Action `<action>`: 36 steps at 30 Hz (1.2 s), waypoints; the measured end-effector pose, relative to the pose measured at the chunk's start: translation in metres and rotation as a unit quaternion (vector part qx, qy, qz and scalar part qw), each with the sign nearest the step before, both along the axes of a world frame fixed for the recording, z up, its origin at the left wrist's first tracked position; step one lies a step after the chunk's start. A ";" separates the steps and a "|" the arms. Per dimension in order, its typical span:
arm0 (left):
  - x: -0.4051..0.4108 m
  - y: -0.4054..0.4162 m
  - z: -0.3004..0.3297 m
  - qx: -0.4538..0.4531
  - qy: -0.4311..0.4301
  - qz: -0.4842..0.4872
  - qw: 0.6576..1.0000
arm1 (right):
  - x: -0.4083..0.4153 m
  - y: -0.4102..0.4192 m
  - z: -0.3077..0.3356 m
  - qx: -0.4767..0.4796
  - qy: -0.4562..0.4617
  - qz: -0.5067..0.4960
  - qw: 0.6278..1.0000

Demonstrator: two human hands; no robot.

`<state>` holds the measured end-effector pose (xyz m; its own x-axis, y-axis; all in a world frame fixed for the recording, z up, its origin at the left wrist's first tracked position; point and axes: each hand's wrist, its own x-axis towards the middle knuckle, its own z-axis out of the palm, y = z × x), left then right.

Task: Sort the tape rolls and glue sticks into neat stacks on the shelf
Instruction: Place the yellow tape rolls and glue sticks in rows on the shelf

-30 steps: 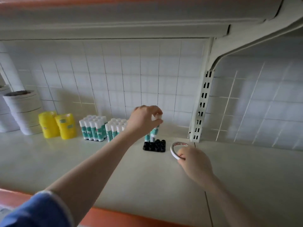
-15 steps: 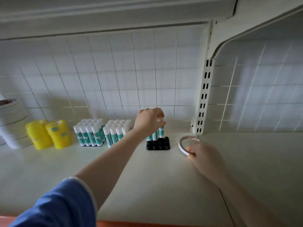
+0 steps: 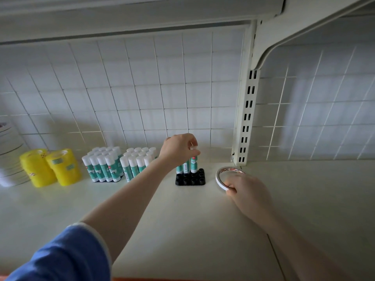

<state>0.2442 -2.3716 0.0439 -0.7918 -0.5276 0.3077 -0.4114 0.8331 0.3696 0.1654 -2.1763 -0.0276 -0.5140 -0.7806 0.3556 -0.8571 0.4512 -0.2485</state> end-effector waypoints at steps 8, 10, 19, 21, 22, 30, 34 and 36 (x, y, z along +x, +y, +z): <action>0.001 -0.002 -0.005 0.037 0.013 -0.004 0.999 | 0.001 -0.001 0.001 0.003 0.003 0.000 1.000; 0.000 -0.003 -0.003 0.039 0.000 -0.008 0.999 | 0.003 -0.001 0.002 -0.001 0.004 -0.001 1.000; 0.002 0.004 0.000 -0.043 -0.032 0.005 0.999 | 0.001 0.005 0.006 -0.014 -0.003 0.007 1.000; 0.003 0.006 -0.002 -0.068 -0.023 0.006 0.997 | 0.002 0.008 0.012 -0.029 0.006 0.013 0.999; 0.004 0.007 -0.003 -0.076 -0.021 0.005 0.997 | 0.002 0.010 0.015 -0.034 0.011 0.014 0.999; 0.039 0.022 0.011 -0.183 0.099 0.064 0.976 | 0.000 0.003 0.040 -0.095 0.037 0.050 0.994; 0.089 0.018 0.014 -0.247 0.131 0.120 0.953 | 0.008 -0.017 0.058 -0.120 0.070 0.097 0.985; 0.119 0.012 0.012 -0.256 0.123 0.153 0.947 | 0.019 -0.032 0.068 -0.135 0.081 0.132 0.979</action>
<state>0.3631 -2.3601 0.0561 -0.4970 -0.4537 0.7397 -0.6172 0.7840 0.0662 0.1845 -2.2085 0.0402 -0.2265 -0.7457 0.6266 -0.9731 0.1452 -0.1790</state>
